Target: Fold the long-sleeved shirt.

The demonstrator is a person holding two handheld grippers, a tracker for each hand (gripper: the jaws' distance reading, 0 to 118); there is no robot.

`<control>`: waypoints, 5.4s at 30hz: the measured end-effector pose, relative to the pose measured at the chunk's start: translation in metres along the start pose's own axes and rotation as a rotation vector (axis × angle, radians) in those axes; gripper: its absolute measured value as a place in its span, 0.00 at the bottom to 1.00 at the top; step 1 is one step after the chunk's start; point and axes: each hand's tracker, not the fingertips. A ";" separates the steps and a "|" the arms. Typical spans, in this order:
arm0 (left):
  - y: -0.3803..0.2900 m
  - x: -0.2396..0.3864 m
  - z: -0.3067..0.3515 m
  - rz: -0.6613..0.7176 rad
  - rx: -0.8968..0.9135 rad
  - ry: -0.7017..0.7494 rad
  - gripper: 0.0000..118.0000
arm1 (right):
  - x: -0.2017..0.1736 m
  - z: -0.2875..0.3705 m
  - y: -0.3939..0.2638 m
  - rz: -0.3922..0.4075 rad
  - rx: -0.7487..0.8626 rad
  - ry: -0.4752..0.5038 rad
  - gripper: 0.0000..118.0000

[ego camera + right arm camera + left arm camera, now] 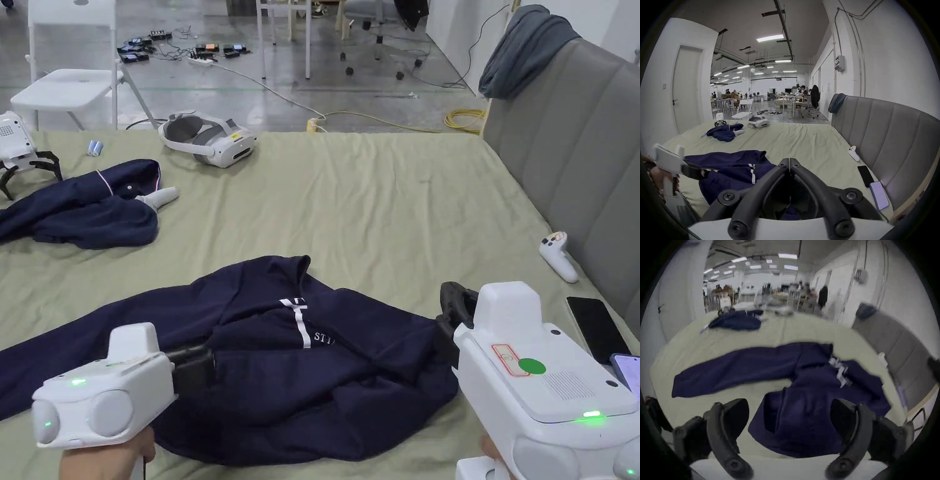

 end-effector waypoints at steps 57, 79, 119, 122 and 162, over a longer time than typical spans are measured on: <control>0.437 0.076 0.158 -0.199 0.664 0.044 0.13 | 0.156 -0.153 0.437 0.133 0.191 -0.151 0.04; 0.210 0.035 -0.049 -0.127 0.203 0.007 0.13 | 0.147 -0.247 0.120 -0.122 -0.274 -0.105 0.04; 0.051 0.023 0.065 -0.264 0.105 -0.100 0.03 | 0.106 -0.041 -0.048 -0.012 -0.699 0.005 0.80; 0.070 0.028 0.042 -0.244 0.074 -0.139 0.03 | 0.113 -0.062 -0.077 -0.029 -0.801 -0.024 0.74; 0.347 0.054 0.063 -0.234 0.359 -0.279 0.10 | 0.152 -0.076 0.207 0.024 -0.155 0.045 0.05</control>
